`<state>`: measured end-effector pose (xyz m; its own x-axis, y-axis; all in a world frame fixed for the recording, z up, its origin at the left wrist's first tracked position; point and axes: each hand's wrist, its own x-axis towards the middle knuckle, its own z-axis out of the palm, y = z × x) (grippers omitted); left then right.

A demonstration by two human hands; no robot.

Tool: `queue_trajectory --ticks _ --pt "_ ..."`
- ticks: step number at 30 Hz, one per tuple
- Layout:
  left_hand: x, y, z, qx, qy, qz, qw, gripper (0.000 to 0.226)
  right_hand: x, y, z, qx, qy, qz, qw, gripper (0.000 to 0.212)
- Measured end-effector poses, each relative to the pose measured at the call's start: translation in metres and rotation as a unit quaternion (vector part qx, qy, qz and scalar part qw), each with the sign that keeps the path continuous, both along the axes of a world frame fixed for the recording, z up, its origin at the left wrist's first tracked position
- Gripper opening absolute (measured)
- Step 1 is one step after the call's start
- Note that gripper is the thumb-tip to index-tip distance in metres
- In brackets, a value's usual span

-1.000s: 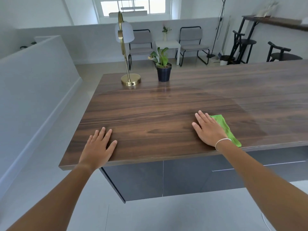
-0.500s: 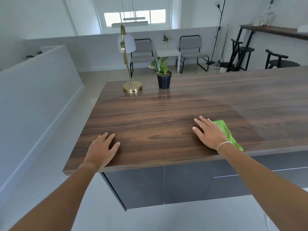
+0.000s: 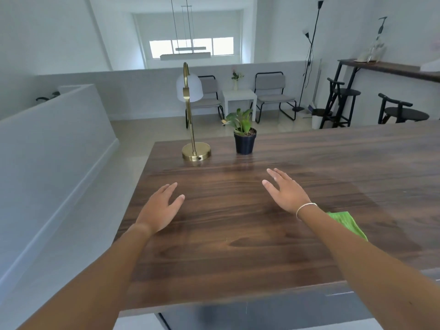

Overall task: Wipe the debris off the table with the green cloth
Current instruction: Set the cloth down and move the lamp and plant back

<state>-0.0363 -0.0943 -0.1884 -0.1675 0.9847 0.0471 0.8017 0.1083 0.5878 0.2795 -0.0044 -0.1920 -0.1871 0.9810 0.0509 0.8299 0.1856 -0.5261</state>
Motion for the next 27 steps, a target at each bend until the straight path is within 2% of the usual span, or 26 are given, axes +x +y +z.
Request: queue_trajectory --ticks 4,11,14,17,23,27 --pt "-0.018 0.056 0.013 0.024 -0.05 -0.002 0.998 0.055 -0.028 0.041 0.003 -0.024 0.069 -0.027 0.997 0.061" --pt "-0.03 0.127 0.023 0.037 -0.211 0.015 0.977 0.051 -0.062 0.096 -0.002 -0.042 0.187 -0.088 0.977 0.072" --pt "-0.026 0.148 0.033 0.049 -0.266 0.013 0.963 0.047 -0.068 0.116 -0.004 -0.038 0.202 -0.087 0.975 0.076" --pt "-0.029 0.173 0.044 0.069 -0.311 0.013 0.948 0.053 -0.072 0.136 -0.001 -0.021 0.223 -0.086 0.971 0.076" --pt "-0.031 0.216 0.082 0.121 -0.353 0.042 0.927 0.054 -0.075 0.176 0.006 0.003 0.259 -0.087 0.962 0.081" --pt "-0.033 0.246 0.121 0.155 -0.411 0.073 0.895 0.049 -0.077 0.203 0.011 0.033 0.286 -0.073 0.955 0.08"
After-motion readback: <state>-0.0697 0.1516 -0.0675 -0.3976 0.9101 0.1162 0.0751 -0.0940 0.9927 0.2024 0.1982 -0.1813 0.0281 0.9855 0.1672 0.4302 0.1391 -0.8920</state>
